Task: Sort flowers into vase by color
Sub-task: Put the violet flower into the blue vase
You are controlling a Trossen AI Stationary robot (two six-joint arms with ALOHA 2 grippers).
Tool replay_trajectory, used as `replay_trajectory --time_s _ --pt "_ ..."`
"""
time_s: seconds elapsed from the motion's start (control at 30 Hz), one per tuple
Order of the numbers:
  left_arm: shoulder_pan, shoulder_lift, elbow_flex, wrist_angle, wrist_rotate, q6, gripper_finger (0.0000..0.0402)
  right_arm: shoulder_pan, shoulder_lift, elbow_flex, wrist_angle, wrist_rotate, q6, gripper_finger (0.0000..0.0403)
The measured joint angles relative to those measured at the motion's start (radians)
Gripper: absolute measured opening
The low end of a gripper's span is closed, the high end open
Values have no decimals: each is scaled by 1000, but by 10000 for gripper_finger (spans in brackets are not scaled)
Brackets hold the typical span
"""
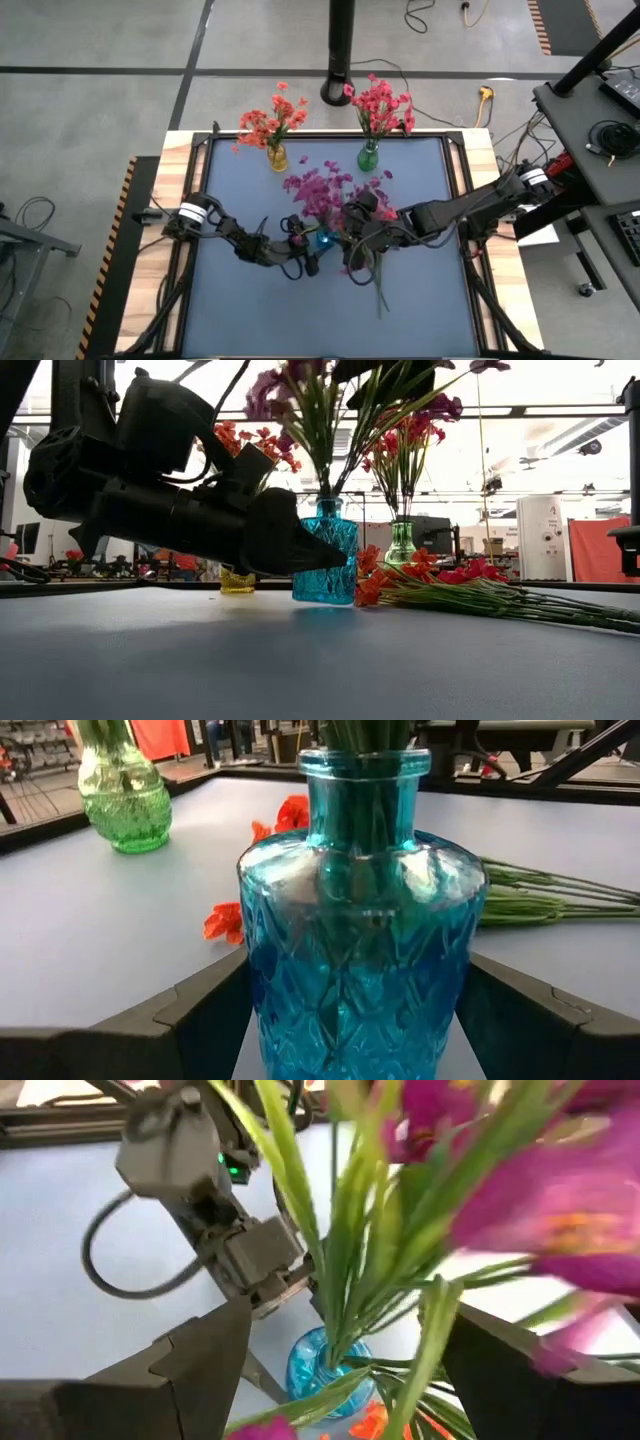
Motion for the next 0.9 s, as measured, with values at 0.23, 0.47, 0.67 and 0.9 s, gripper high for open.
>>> replay_trajectory --time_s 0.23,0.47,0.67,0.9 --pt "-1 -1 1 -24 -2 -11 299 0 -6 41 -23 -3 72 302" --pt "-1 -2 2 -45 -16 -53 299 0 -6 75 -102 -7 126 302" --pt "-1 -2 2 -47 -17 -54 299 0 35 75 -85 -60 38 302" --pt "-1 -2 2 -48 -16 -53 299 -1 75 89 -86 -122 -87 302"
